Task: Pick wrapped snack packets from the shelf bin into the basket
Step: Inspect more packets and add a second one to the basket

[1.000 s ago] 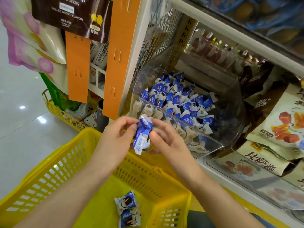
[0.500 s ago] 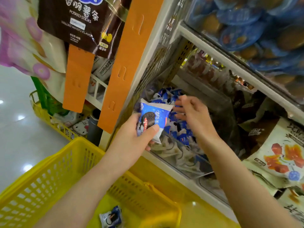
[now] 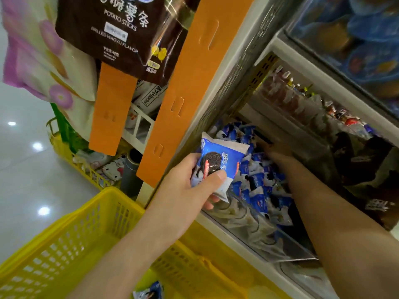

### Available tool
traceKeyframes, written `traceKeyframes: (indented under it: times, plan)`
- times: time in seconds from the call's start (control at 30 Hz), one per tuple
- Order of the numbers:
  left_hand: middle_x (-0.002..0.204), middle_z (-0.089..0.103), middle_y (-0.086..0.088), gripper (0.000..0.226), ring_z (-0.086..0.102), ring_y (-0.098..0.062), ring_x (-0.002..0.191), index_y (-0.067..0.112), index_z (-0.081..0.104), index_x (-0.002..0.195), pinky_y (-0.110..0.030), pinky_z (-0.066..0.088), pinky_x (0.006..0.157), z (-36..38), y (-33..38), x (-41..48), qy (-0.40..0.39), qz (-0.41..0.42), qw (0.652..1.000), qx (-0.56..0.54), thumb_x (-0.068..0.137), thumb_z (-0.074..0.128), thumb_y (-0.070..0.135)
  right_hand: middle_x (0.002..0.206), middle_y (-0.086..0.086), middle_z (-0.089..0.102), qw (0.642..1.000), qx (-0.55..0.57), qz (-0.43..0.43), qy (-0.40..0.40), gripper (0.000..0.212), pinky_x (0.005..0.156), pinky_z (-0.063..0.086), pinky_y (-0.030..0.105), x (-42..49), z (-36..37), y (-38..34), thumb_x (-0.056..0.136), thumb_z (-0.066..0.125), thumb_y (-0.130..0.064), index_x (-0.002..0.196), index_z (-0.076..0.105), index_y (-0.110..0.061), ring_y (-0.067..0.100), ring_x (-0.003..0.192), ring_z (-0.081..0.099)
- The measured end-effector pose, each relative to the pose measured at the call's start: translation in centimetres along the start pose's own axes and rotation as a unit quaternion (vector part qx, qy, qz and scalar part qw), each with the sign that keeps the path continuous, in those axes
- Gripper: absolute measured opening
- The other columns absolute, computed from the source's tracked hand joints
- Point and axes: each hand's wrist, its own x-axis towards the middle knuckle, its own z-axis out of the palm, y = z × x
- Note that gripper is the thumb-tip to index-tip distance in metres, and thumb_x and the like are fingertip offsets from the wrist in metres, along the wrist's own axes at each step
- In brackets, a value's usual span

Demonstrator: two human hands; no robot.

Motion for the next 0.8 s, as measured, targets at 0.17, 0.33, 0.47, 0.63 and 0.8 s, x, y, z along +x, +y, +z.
traceKeyframes:
  times: [0.17,0.33,0.47,0.63,0.8]
  plan:
    - [0.084,0.07,0.006,0.02,0.065,-0.006,0.067,0.024,0.06,0.103,-0.019,0.051,0.055,-0.1,0.2,0.0,-0.001,0.007,1.0,0.005,0.083,0.059,0.028,0.104,0.015,0.063,0.998,0.052,0.026,-0.024,0.04,0.054,0.048,0.03,0.8,0.4,-0.3,0.084,0.063,-0.039,0.109,0.059,-0.007,0.022,0.067,0.059]
    - [0.077,0.069,0.007,0.014,0.06,-0.006,0.058,0.024,0.059,0.099,-0.017,0.049,0.049,0.1,0.2,0.0,0.003,0.005,1.0,0.001,0.085,0.058,0.026,0.114,0.018,0.063,0.995,0.059,-0.011,0.084,0.026,0.081,0.05,0.035,-0.3,0.0,-1.0,0.094,0.051,-0.026,0.107,0.063,-0.007,0.033,0.097,0.063]
    - [0.081,0.067,0.002,0.014,0.059,-0.007,0.057,0.025,0.057,0.102,-0.019,0.047,0.045,0.5,0.3,-0.1,0.014,-0.012,1.0,-0.014,0.088,0.056,0.022,0.118,0.012,0.061,0.962,0.1,-0.07,0.245,0.028,0.077,0.034,0.025,-4.1,-1.4,-2.9,0.094,0.05,-0.025,0.112,0.058,-0.004,0.026,0.109,0.057]
    - [0.102,0.065,-0.004,0.027,0.061,-0.008,0.065,0.024,0.052,0.115,-0.021,0.05,0.054,1.0,0.9,-1.0,-0.008,-0.042,0.998,-0.04,0.089,0.054,0.03,0.095,-0.002,0.062,0.934,0.229,-0.165,0.217,0.022,0.066,0.035,0.007,-11.7,-2.3,-4.3,0.093,0.053,-0.025,0.104,0.06,-0.007,0.01,0.088,0.057]
    - [0.111,0.063,-0.007,0.071,0.065,-0.012,0.071,0.018,0.052,0.12,-0.026,0.052,0.06,1.4,1.8,-2.2,-0.025,-0.084,0.99,-0.108,0.06,0.058,0.054,0.07,-0.001,0.069,0.927,0.336,-0.161,0.043,0.014,0.05,0.046,0.012,-20.0,-2.7,-3.5,0.088,0.061,-0.025,0.081,0.065,-0.014,0.001,0.055,0.061]
